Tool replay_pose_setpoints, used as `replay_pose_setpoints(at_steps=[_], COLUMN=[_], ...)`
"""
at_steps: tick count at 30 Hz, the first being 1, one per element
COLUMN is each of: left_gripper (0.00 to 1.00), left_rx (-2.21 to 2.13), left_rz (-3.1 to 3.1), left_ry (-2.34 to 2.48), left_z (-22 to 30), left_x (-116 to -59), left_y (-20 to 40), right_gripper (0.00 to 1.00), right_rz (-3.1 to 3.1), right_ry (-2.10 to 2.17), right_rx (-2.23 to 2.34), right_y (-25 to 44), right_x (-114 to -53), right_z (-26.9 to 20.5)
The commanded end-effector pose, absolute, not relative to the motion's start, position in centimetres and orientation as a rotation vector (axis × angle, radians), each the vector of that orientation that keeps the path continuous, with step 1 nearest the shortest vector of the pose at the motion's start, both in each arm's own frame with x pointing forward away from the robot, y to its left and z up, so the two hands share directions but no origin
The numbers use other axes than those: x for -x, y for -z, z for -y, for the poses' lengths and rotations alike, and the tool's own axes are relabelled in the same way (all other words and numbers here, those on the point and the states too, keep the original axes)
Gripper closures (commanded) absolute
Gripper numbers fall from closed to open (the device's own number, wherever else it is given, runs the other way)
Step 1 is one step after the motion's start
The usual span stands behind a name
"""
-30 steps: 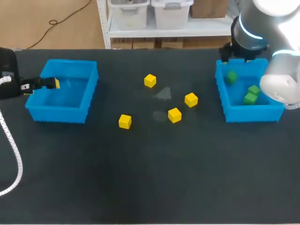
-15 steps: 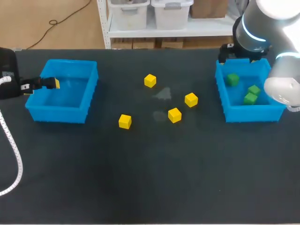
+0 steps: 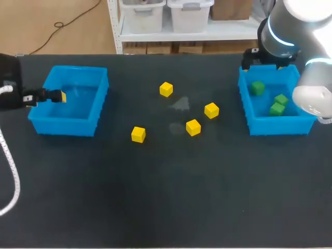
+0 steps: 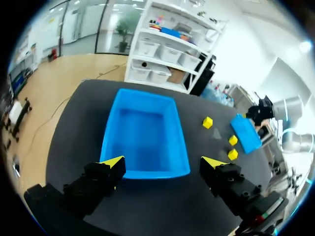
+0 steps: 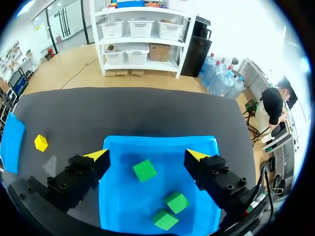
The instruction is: Put the green cubes in the right bin and the yellow cubes in the left bin.
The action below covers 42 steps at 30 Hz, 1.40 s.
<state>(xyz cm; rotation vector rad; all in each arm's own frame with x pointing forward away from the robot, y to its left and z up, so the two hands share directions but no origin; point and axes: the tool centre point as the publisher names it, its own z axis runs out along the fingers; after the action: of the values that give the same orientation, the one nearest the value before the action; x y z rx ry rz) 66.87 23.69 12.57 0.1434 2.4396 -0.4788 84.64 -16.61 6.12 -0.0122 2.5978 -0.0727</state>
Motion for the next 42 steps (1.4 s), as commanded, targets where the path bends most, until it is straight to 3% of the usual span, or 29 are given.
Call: replay_pose_setpoints(at_steps=[1,10,17,42], left_gripper=[0.00,0.00,0.00,0.00], left_rx=[-0.278,-0.547,-0.748,-0.939], left_rz=[-2.570,-2.585,-2.683,-2.919], left_ry=[0.316,0.367,0.353,0.307], left_z=[-21.1,-14.9,-11.3,-7.1], left_x=[-68.9,-70.5,-69.9,-71.2], left_y=[-15.1,-17.4,-15.5,-5.7], right_gripper=[0.00,0.00,0.00,0.00], right_rz=[-2.592,-2.592,-2.592,-2.592], right_ry=[0.073,0.073,0.073,0.073], right_rx=[0.011,0.011,0.011,0.011], right_y=[-6.1,-6.1,-6.1,-6.1], right_x=[-84.4,-84.4,-84.4,-84.4], right_z=[16.7,16.7,16.7,16.7])
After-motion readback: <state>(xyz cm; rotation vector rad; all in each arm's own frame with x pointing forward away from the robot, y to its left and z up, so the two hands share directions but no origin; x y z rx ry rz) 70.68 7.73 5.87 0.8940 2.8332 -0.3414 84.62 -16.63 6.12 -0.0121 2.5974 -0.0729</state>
